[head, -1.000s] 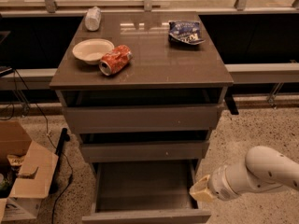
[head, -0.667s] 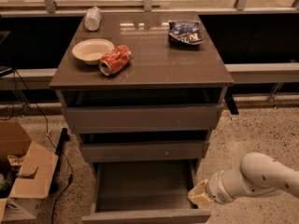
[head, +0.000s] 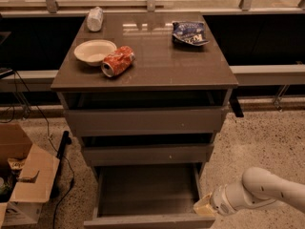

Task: Close bottom drawer

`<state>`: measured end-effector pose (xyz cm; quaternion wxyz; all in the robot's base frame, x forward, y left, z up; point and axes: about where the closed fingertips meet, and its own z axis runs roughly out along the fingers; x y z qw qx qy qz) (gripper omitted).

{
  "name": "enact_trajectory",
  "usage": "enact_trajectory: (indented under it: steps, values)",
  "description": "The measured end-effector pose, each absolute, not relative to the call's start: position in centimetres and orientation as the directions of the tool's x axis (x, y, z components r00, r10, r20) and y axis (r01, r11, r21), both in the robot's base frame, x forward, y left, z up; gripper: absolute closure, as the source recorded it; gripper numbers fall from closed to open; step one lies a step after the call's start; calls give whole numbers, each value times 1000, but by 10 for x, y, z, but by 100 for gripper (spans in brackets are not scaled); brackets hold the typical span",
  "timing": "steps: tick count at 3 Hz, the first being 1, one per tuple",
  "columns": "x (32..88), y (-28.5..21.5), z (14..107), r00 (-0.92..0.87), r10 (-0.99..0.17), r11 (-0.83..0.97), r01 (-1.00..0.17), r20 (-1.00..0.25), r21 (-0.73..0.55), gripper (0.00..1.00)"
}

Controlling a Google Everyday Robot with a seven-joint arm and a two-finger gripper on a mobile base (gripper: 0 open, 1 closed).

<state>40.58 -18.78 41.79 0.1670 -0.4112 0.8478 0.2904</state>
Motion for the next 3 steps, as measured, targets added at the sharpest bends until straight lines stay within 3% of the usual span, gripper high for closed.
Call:
enact_trajectory:
  steps: [1, 3]
  values:
    - [410, -201, 387, -680, -552, 522, -733, -483, 436, 100]
    - [418, -200, 361, -694, -557, 535, -720, -457, 441, 100]
